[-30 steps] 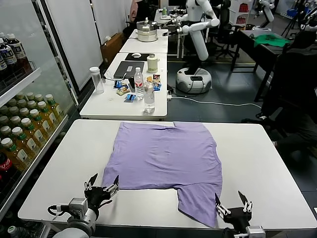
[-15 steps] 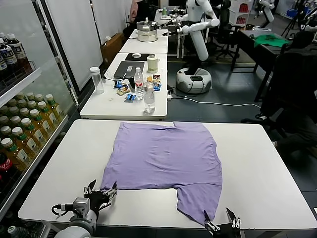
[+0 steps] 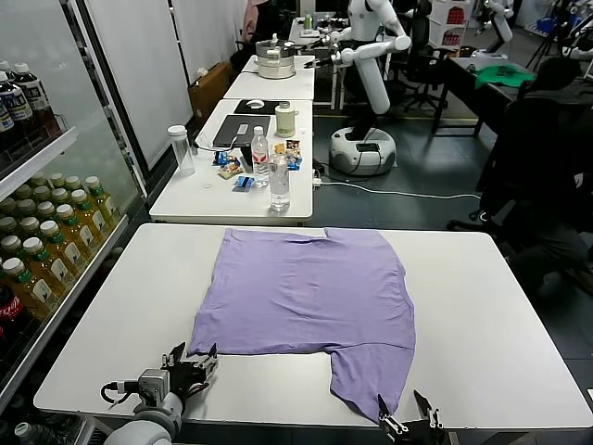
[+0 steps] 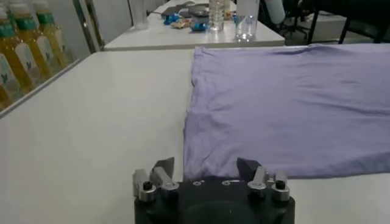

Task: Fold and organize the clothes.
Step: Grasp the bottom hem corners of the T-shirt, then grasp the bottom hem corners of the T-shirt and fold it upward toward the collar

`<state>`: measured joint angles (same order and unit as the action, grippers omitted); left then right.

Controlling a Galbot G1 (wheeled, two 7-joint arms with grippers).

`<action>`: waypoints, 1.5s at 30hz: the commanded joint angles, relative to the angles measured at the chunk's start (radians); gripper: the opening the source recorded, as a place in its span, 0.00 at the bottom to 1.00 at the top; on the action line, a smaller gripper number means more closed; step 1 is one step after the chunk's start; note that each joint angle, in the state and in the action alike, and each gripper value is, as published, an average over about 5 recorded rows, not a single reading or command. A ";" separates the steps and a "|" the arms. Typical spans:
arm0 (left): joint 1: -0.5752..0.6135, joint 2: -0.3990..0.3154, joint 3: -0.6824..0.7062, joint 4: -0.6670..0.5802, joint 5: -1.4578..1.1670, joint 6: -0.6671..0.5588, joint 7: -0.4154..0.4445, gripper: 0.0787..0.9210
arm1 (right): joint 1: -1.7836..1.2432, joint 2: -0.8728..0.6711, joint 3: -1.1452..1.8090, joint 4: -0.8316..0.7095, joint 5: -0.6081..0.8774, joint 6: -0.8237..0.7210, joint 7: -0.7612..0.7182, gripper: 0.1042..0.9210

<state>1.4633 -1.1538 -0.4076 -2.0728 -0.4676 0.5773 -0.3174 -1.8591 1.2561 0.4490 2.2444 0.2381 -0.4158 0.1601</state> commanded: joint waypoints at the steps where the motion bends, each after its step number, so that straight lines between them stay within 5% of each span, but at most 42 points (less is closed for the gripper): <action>1: 0.008 -0.005 -0.001 -0.005 -0.083 0.003 -0.005 0.57 | -0.003 -0.001 0.005 0.005 0.014 -0.003 0.001 0.43; 12: 0.013 0.000 -0.020 -0.077 -0.099 -0.140 0.014 0.19 | 0.047 -0.048 0.064 0.061 0.047 0.015 -0.026 0.05; 17: 0.011 -0.001 -0.026 -0.112 -0.098 -0.183 0.025 0.07 | 0.088 -0.087 0.120 0.114 0.097 0.011 -0.036 0.01; 26: -0.056 0.041 -0.025 -0.103 -0.111 -0.213 0.052 0.05 | 0.292 -0.167 0.163 0.073 0.210 -0.010 -0.025 0.01; 45: -0.335 0.067 0.109 0.221 -0.051 -0.208 0.048 0.05 | 0.722 -0.223 -0.066 -0.260 0.205 -0.049 -0.020 0.01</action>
<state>1.2725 -1.0920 -0.3626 -2.0178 -0.5561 0.3785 -0.2682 -1.2799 1.0552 0.4425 2.0855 0.4327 -0.4589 0.1367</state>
